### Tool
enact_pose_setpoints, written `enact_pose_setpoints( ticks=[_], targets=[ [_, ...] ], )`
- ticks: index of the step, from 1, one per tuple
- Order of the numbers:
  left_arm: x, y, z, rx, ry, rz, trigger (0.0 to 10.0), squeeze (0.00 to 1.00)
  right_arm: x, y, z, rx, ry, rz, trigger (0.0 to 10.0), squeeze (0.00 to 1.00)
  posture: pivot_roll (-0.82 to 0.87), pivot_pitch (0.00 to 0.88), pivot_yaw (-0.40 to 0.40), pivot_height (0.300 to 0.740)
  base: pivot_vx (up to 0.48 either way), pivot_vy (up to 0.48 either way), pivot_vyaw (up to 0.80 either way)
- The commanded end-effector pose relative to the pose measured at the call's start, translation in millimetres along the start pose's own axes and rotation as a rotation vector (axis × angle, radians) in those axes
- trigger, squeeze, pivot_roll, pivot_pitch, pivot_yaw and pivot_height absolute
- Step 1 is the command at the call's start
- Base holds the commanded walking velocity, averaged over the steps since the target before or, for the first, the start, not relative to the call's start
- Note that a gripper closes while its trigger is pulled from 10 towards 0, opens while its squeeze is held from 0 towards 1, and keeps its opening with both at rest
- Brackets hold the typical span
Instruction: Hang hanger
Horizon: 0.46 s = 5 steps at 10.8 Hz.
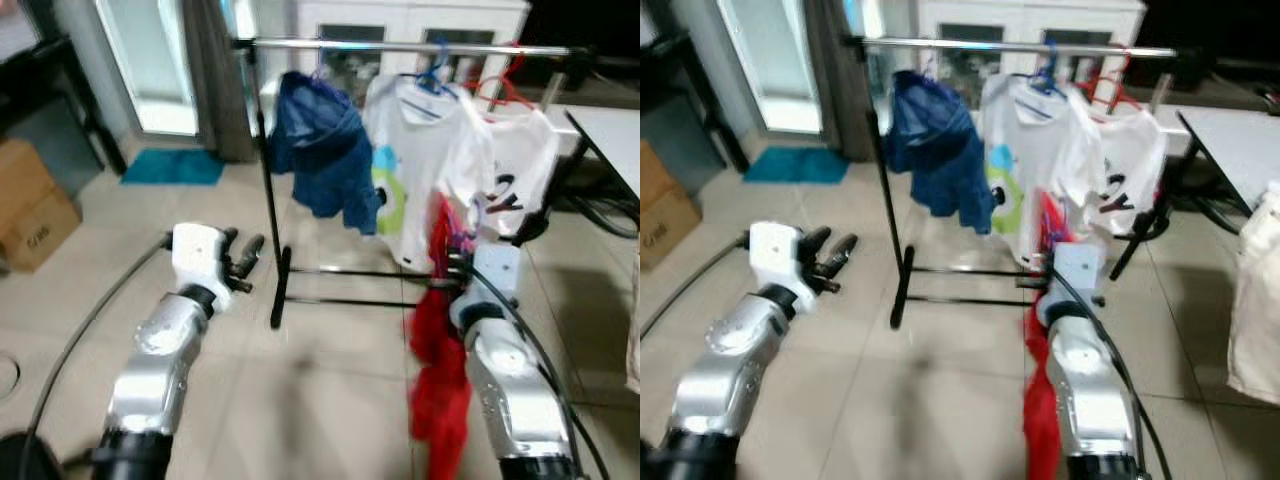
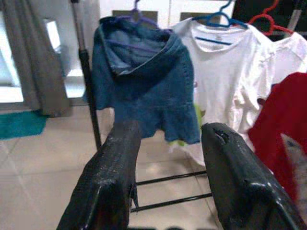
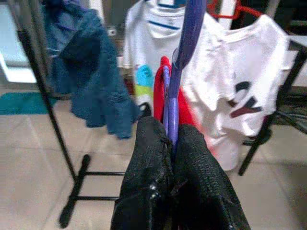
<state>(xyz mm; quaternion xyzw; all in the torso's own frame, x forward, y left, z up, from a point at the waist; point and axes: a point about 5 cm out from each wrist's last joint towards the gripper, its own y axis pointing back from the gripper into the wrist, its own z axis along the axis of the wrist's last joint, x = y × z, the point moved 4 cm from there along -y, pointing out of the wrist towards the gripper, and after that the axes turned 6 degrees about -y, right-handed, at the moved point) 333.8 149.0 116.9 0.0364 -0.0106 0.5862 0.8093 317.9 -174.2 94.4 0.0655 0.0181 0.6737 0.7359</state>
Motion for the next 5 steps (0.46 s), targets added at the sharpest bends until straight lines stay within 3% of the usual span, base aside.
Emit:
enact_pose_setpoints(
  ticks=[1,3,5],
  targets=[
    [-9.2,-5.5,2,-0.010,0.011,-0.035,10.0,0.00,-13.3,1.9,8,-0.028,0.011,-0.034,10.0,0.00,-0.19,0.000,0.038,0.740,0.311,0.000,0.00],
    [-12.6,-7.0,9,-0.026,0.010,-0.041,10.0,0.00,-12.5,-0.5,5,-0.016,-0.017,-0.041,10.0,0.00,-0.15,0.000,0.030,0.740,0.349,0.000,0.00],
    [-6.9,-3.4,9,-0.023,-0.007,-0.036,10.0,0.00,-5.8,-9.0,4,-0.011,-0.025,-0.026,10.0,0.00,-0.13,0.000,0.032,0.740,0.343,0.000,-0.62]
  ],
)
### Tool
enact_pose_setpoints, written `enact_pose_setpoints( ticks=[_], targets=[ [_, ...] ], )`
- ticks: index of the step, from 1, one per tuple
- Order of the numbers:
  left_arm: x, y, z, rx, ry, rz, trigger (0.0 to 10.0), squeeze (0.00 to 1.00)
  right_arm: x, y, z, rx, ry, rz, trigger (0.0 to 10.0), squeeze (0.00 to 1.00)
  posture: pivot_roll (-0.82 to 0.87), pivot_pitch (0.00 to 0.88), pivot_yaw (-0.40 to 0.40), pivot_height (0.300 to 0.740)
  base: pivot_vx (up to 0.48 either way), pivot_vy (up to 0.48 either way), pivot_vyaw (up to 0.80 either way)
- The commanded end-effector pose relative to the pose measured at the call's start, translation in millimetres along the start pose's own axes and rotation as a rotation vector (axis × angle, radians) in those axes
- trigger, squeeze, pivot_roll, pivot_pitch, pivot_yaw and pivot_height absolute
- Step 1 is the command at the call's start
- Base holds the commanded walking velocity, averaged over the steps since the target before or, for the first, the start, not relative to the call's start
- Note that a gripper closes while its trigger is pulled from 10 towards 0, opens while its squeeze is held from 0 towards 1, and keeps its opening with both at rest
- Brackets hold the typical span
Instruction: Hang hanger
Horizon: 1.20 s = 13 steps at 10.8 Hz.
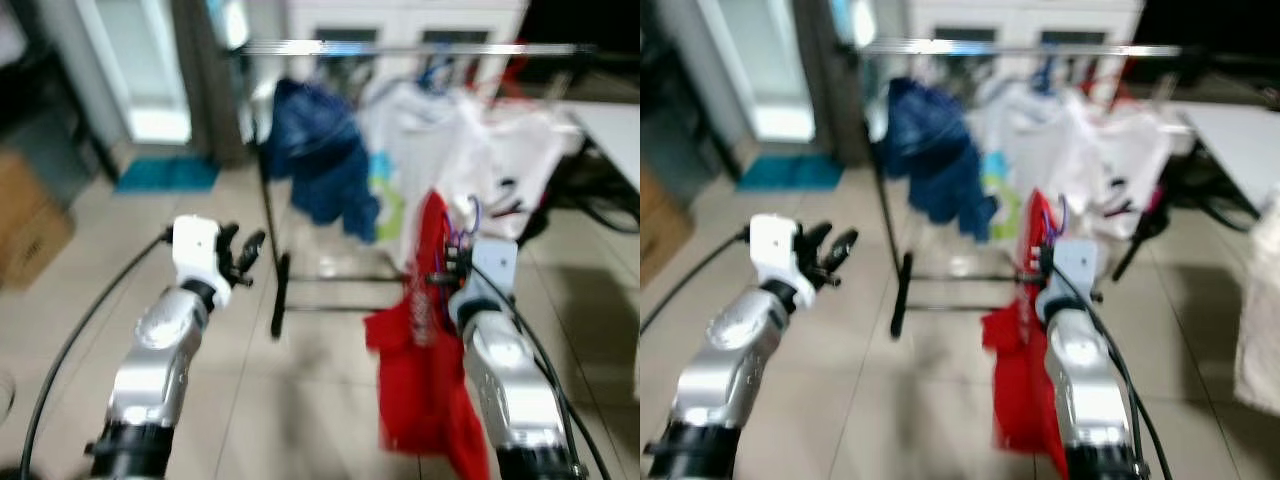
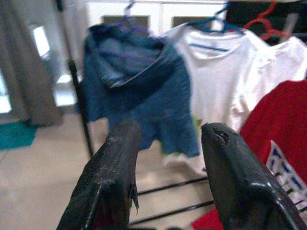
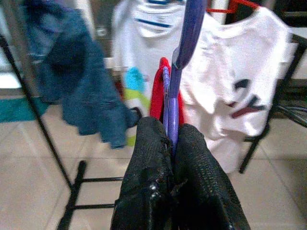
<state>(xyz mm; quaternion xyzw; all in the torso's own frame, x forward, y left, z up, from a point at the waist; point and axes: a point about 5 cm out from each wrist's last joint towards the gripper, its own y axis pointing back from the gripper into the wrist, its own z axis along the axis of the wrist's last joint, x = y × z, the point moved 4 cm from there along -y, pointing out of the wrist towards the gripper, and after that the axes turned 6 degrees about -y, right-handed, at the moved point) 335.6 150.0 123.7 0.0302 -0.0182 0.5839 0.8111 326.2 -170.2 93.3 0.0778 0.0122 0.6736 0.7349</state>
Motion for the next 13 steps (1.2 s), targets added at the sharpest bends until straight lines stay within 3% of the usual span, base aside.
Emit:
enact_pose_setpoints(
  ticks=[1,3,6,10,13],
  targets=[
    [-8.5,-2.3,2,-0.002,-0.004,-0.031,10.0,0.00,-9.5,-2.2,7,-0.024,-0.002,-0.024,10.0,0.00,-0.13,0.000,0.038,0.740,0.345,0.000,0.00],
    [-11.1,-8.6,5,-0.007,-0.006,-0.056,10.0,0.00,-10.8,-3.0,9,-0.037,0.015,-0.036,10.0,0.00,-0.16,0.000,0.066,0.740,0.345,0.000,0.00],
    [-19.4,-10.1,4,-0.008,-0.003,-0.084,10.0,0.00,-26.7,1.2,8,-0.034,0.021,-0.074,10.0,0.00,-0.15,0.000,0.057,0.740,0.345,0.000,0.00],
    [-17.3,-3.1,-1,0.000,-0.003,-0.053,10.0,0.00,-25.6,-9.1,17,-0.020,0.100,0.034,10.0,0.00,-0.16,0.000,0.010,0.740,0.344,0.000,0.00],
    [-21.0,-1.7,-2,0.010,-0.035,-0.099,10.0,0.00,-35.7,-16.4,25,-0.003,0.156,0.094,10.0,0.00,-0.17,0.000,0.009,0.740,0.345,0.000,0.00]
  ],
)
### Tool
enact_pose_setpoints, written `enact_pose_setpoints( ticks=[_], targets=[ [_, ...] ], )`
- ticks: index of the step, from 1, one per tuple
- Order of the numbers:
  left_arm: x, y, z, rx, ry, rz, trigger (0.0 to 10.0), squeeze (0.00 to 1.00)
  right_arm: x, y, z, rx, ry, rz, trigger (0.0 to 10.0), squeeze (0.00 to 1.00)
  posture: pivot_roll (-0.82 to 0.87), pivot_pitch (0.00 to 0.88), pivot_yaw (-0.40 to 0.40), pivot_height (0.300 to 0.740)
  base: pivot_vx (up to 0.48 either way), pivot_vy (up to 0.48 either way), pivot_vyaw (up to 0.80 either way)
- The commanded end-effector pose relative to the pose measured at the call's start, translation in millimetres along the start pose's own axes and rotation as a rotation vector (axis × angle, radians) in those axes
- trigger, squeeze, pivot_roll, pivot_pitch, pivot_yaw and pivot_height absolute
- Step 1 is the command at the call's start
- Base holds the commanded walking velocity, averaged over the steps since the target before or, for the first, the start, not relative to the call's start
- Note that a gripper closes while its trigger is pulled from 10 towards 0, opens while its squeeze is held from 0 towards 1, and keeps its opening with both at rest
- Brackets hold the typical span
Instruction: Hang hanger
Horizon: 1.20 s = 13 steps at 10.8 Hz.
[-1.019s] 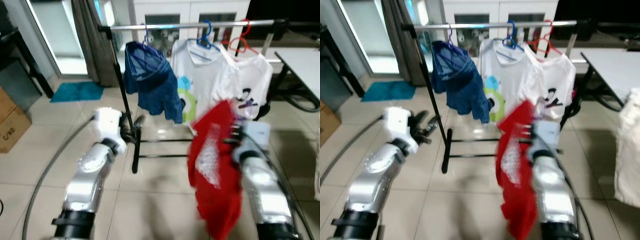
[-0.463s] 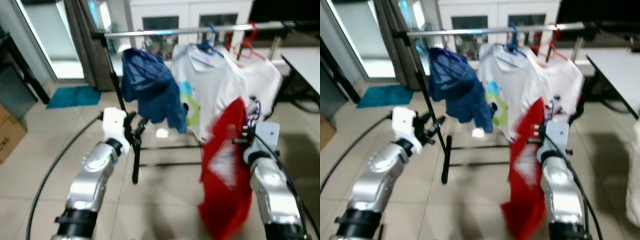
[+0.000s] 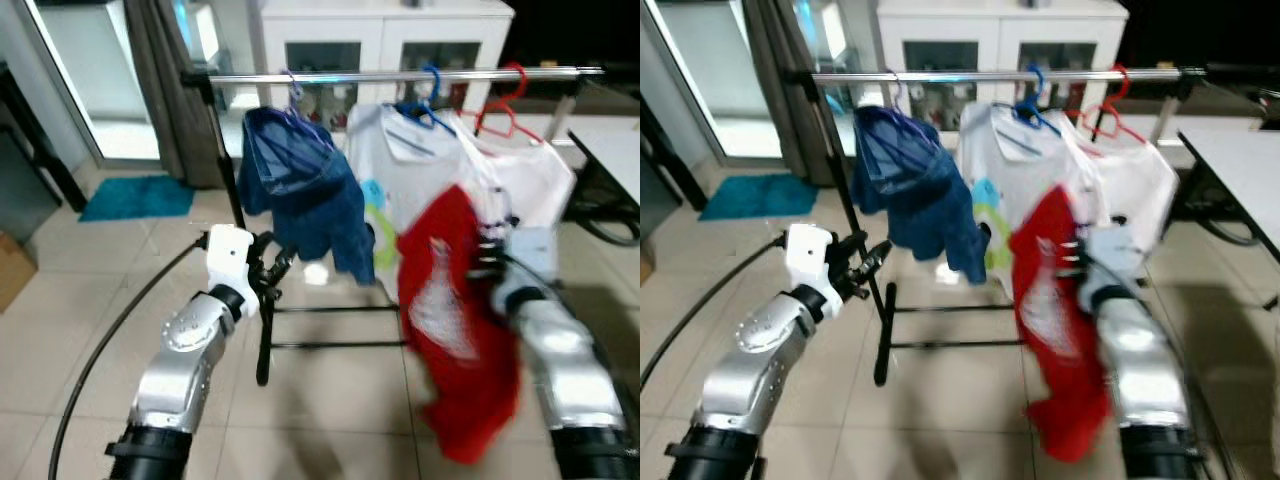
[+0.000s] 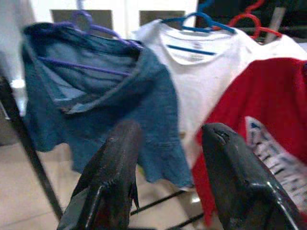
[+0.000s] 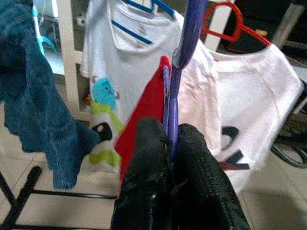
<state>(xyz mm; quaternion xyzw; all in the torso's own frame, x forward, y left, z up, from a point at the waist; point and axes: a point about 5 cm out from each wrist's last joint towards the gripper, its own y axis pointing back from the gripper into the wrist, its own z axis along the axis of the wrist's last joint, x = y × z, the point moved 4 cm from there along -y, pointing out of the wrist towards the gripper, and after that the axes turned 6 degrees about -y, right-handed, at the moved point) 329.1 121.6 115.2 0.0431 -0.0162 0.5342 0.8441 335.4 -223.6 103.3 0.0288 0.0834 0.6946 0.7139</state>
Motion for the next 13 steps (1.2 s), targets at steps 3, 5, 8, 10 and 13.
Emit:
enact_pose_setpoints(
  ticks=[3,5,8,10,13],
  targets=[
    [12.7,0.7,7,-0.009,-0.033,0.014,10.0,0.00,15.9,-5.7,12,-0.030,-0.057,0.098,10.0,0.00,-0.17,0.000,0.015,0.740,0.345,0.000,0.00],
    [11.9,-0.1,8,-0.009,-0.043,0.000,10.0,0.00,33.4,-1.5,10,-0.020,-0.048,0.242,10.0,0.00,-0.16,0.000,0.019,0.740,0.345,0.000,0.00],
    [11.4,-1.8,9,-0.008,-0.057,-0.031,10.0,0.00,67.8,18.8,12,-0.032,-0.021,0.523,10.0,0.00,-0.15,0.000,0.034,0.740,0.346,0.000,0.00],
    [8.7,-2.3,8,-0.001,-0.074,-0.065,10.0,0.00,66.0,26.4,4,-0.015,0.025,0.546,10.0,0.00,-0.16,0.000,0.049,0.740,0.347,0.000,0.00],
    [7.6,-6.2,12,-0.013,-0.092,-0.096,10.0,0.00,34.9,8.2,12,-0.038,0.006,0.314,10.0,0.00,-0.16,0.000,0.062,0.740,0.344,0.000,0.00]
  ],
)
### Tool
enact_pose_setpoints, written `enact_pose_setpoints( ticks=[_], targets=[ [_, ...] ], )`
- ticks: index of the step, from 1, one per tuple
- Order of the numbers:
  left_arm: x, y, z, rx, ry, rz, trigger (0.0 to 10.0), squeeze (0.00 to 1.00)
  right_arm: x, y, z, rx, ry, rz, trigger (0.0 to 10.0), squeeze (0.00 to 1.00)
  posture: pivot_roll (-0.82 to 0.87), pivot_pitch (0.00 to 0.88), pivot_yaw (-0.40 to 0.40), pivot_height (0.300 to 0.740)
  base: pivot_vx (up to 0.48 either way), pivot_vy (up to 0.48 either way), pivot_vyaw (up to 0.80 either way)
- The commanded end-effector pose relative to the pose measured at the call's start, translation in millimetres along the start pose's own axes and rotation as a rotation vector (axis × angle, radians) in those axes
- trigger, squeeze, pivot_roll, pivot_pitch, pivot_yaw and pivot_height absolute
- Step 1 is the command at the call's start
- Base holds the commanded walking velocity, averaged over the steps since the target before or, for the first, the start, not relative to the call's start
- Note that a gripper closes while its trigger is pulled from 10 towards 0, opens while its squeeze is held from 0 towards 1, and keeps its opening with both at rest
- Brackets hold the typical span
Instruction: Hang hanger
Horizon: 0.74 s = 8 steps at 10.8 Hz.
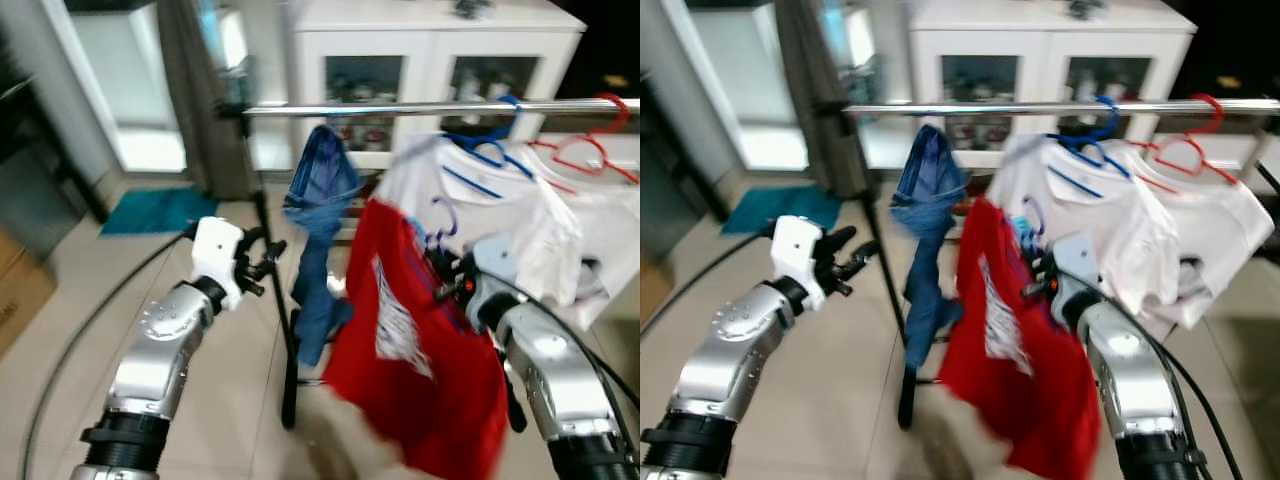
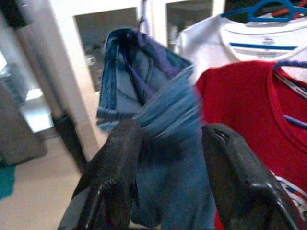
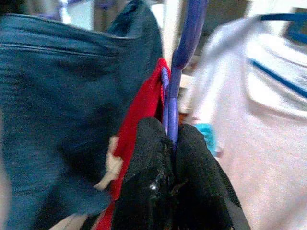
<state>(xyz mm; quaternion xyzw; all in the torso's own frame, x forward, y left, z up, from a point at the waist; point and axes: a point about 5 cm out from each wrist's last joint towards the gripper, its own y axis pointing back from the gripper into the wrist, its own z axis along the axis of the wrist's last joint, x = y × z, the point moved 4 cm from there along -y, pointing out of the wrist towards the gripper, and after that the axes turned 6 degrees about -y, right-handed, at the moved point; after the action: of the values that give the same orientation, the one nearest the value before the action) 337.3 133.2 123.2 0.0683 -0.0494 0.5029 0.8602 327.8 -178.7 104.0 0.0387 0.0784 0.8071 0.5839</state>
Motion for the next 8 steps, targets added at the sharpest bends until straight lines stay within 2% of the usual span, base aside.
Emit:
enact_pose_setpoints(
  ticks=[1,3,5,8],
  targets=[
    [-5.5,-6.0,6,-0.020,-0.009,-0.029,10.0,0.00,-8.1,-0.8,11,-0.037,0.028,-0.040,10.0,0.00,-0.16,0.000,0.062,0.740,0.341,0.000,0.00],
    [-5.5,-8.3,9,-0.031,-0.013,-0.031,10.0,0.00,-16.5,-9.1,11,-0.015,0.036,-0.171,10.0,0.00,-0.16,0.000,0.059,0.740,0.347,0.000,0.00],
    [-6.4,-9.1,10,-0.035,-0.020,-0.039,10.0,0.00,-9.8,-15.3,26,-0.073,0.027,-0.192,10.0,0.00,-0.16,0.000,0.058,0.740,0.343,0.000,0.00],
    [-6.7,-9.8,11,-0.036,-0.028,-0.046,10.0,0.00,-9.3,-18.9,54,-0.168,0.130,-0.251,10.0,0.00,-0.16,0.000,0.060,0.740,0.340,0.000,0.00]
  ],
)
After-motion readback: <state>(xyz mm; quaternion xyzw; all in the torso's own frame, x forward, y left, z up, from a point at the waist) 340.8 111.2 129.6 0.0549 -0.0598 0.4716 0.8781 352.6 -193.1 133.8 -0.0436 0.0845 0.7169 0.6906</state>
